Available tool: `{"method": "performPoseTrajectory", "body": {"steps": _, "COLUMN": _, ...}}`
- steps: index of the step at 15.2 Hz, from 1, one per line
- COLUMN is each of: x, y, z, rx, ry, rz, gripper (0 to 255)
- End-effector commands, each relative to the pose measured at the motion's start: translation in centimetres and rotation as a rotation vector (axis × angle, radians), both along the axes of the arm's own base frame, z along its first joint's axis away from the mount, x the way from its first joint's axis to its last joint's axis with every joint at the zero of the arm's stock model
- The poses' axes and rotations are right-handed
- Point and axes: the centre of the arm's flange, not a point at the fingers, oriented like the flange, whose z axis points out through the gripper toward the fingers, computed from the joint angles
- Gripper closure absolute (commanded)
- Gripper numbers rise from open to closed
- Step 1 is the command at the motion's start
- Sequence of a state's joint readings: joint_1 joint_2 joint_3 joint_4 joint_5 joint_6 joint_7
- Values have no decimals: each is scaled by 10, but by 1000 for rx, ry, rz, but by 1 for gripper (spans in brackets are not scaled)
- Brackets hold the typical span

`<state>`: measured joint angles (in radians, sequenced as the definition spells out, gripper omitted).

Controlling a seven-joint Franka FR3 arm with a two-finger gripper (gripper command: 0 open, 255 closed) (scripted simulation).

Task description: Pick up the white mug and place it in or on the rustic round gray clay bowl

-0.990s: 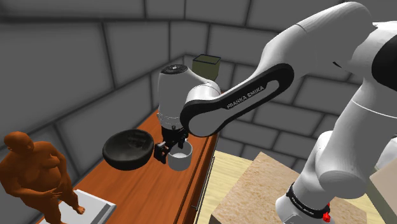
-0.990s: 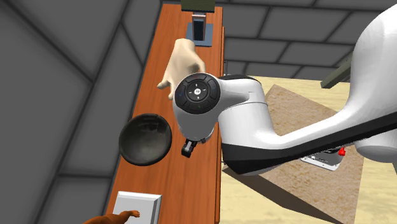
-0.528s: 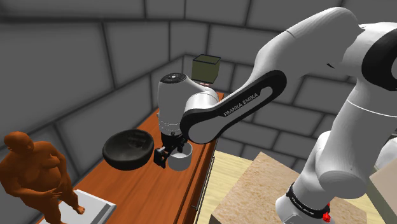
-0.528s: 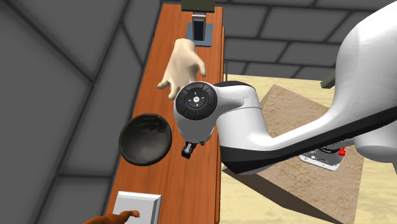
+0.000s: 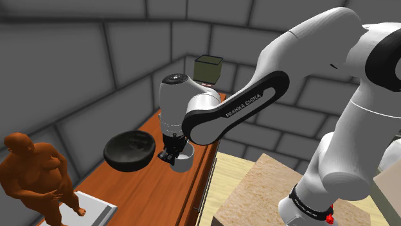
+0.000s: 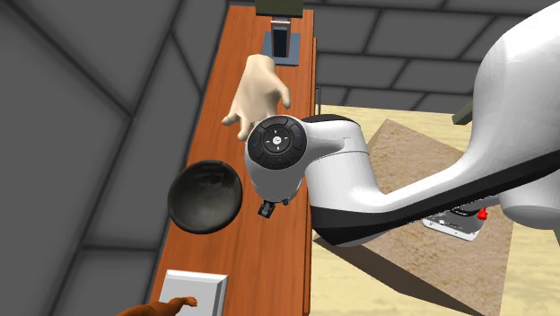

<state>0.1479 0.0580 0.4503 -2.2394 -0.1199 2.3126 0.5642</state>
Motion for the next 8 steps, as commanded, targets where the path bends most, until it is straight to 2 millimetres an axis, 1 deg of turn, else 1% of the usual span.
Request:
{"method": "performPoseTrajectory", "body": {"steps": 1, "x": 0, "y": 0, "z": 0, "rx": 0, "ry": 0, "rz": 0, "gripper": 255}}
{"method": "performPoseTrajectory", "body": {"steps": 6, "x": 0, "y": 0, "z": 0, "rx": 0, "ry": 0, "rz": 0, "gripper": 255}}
{"method": "performPoseTrajectory", "body": {"steps": 8, "x": 0, "y": 0, "z": 10, "rx": 0, "ry": 0, "rz": 0, "gripper": 255}}
